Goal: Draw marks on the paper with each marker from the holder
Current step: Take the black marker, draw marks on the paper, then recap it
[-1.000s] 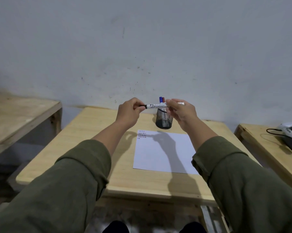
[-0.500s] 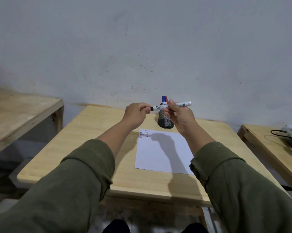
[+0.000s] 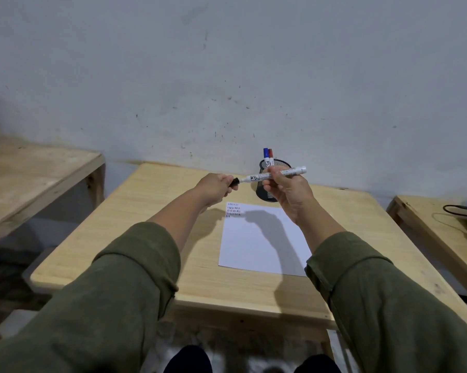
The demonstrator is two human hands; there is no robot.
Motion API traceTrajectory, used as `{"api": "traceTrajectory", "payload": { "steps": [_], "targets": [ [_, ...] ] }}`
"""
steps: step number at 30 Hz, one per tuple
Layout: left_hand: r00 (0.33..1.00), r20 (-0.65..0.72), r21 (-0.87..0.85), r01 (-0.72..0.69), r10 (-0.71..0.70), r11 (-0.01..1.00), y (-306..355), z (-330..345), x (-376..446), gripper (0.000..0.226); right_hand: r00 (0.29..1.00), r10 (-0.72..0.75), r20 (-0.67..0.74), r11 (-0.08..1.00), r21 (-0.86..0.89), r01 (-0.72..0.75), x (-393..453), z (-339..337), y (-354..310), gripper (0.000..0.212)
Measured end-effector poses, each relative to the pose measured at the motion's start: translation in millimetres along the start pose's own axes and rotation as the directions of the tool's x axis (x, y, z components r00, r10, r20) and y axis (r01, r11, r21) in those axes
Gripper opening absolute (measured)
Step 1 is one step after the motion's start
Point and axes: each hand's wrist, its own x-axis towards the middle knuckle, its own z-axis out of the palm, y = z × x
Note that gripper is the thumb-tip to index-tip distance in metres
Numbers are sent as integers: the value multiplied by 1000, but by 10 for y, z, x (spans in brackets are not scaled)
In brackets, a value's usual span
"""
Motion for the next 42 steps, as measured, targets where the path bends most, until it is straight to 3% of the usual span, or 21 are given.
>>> {"api": "traceTrajectory", "payload": {
  "steps": [5, 8, 16, 24, 29, 33, 35, 38, 42],
  "targets": [
    [986, -164, 209, 10, 25, 978, -232, -140, 6, 37, 999, 4, -51, 998, 70, -1, 22, -83, -34, 6],
    [971, -232, 113, -22, 48, 993, -351, -136, -18, 23, 997, 24, -75, 995, 101, -16, 19, -61, 17, 4],
    [909, -415, -34, 20, -32, 999, -569, -23, 110, 20, 988, 81, -135, 983, 172, -57, 24, -44, 210, 5],
    [906, -415, 91, 131, -82, 987, -800, 191, 386, 18, 979, 136, -152, 970, 221, -100, 174, -86, 370, 5],
    [916, -399, 115, 87, -34, 990, -891, 203, 414, 32, 975, 162, -151, 969, 209, -128, 230, -67, 447, 11],
    [889, -440, 207, -33, 123, 978, -969, 162, 287, 44, 971, 163, -177, 964, 238, -118, 244, -68, 502, 20],
    [889, -406, 256, -110, 210, 961, -998, 139, 161, 40, 964, 175, -200, 963, 238, -125, 237, -87, 537, 16],
    [915, -221, 420, -222, 337, 880, -1050, 105, -9, 41, 953, 207, -223, 960, 232, -154, 219, -113, 624, 7],
    [944, 29, 459, -304, 328, 835, -1084, 128, -160, 49, 950, 228, -212, 969, 140, -202, 184, -126, 759, 4]
  ]
}}
